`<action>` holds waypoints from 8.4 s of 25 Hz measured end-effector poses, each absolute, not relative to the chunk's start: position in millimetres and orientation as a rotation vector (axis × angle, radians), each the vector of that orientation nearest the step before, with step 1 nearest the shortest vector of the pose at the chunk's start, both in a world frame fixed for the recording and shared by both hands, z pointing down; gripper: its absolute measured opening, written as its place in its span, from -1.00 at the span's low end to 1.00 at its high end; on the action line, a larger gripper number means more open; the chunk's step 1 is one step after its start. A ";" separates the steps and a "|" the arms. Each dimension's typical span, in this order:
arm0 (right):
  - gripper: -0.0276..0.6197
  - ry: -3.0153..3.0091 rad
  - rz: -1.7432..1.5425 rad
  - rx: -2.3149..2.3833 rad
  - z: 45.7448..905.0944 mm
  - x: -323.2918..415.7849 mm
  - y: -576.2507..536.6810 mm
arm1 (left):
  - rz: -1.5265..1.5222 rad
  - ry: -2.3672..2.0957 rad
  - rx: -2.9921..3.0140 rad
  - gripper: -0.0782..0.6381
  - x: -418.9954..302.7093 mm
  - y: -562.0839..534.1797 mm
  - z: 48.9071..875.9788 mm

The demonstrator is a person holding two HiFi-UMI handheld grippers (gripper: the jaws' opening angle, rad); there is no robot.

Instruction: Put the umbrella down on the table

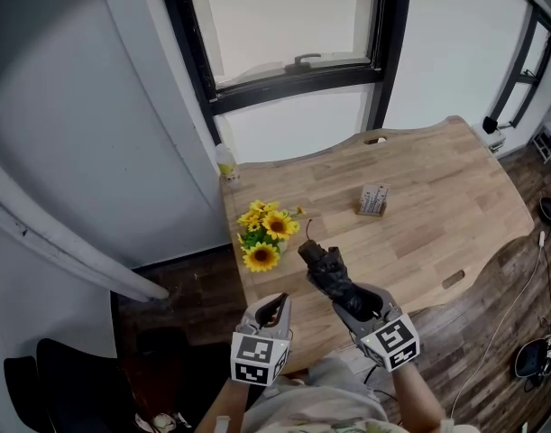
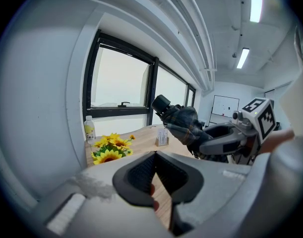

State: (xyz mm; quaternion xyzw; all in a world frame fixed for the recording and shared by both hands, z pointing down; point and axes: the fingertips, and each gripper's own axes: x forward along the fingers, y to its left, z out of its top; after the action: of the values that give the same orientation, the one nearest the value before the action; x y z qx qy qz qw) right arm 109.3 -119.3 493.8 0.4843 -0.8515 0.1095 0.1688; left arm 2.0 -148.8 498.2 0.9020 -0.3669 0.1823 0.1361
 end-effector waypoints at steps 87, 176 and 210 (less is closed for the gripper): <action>-0.31 -2.304 0.325 1.003 595.1 88.4 -113.5 | 0.605 -1.141 2.485 -0.77 -17.0 -151.8 528.3; -0.31 -2.199 0.381 0.458 716.4 32.2 -117.3 | 0.648 -1.318 2.271 -0.77 -69.2 -160.1 566.8; -0.20 -2.108 0.350 0.474 732.5 24.2 -118.4 | 0.639 -1.296 2.277 -0.77 -74.0 -139.4 570.5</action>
State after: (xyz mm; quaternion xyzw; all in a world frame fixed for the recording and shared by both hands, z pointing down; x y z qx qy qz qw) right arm 24.2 -118.4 732.5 0.1924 -0.8558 0.1420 0.4588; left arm -74.0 -139.4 570.5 0.8236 -0.4687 0.2312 0.2203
